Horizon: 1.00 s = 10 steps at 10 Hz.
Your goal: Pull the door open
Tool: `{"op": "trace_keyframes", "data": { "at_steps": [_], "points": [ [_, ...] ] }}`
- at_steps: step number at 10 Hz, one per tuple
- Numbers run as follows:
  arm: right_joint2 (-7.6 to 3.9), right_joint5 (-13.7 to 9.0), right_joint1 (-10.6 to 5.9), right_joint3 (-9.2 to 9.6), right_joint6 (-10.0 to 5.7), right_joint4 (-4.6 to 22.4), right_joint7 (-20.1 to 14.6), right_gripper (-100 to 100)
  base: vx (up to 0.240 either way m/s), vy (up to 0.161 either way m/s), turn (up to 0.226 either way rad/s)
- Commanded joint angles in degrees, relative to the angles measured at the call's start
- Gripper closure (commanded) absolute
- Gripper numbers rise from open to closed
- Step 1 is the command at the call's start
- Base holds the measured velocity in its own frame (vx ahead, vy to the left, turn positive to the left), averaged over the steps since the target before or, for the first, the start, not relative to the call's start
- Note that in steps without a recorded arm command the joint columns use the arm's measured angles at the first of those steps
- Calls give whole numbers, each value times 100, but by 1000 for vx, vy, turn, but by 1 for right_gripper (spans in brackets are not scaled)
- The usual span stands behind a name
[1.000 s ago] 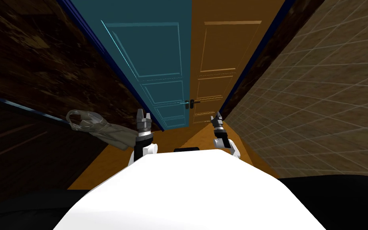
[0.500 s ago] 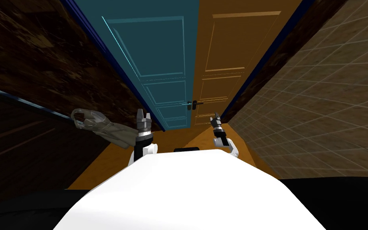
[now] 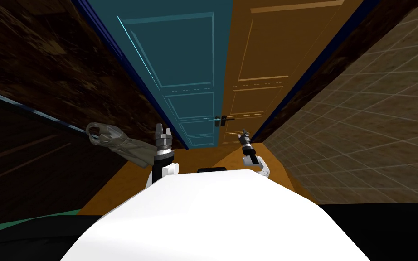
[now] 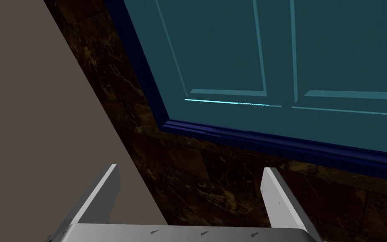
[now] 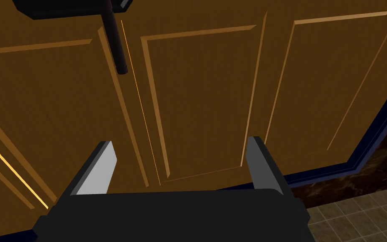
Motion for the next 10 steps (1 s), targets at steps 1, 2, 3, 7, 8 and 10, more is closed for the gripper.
{"op": "trace_keyframes", "data": {
  "at_steps": [1,2,3,7,8,10],
  "points": [
    [-23,71,-76,-21,-5,205,-56,-100,109,-8,95],
    [-62,151,-171,-46,19,418,-124,-100,141,-16,118],
    [-80,189,-216,-58,30,518,-156,-100,137,-8,111],
    [-162,361,-421,-113,81,978,-304,-100,122,-20,86],
    [-189,418,-489,-131,98,1130,-352,-100,150,-48,87],
    [-224,492,-577,-155,121,1329,-416,-100,144,-34,81]
  ]
}}
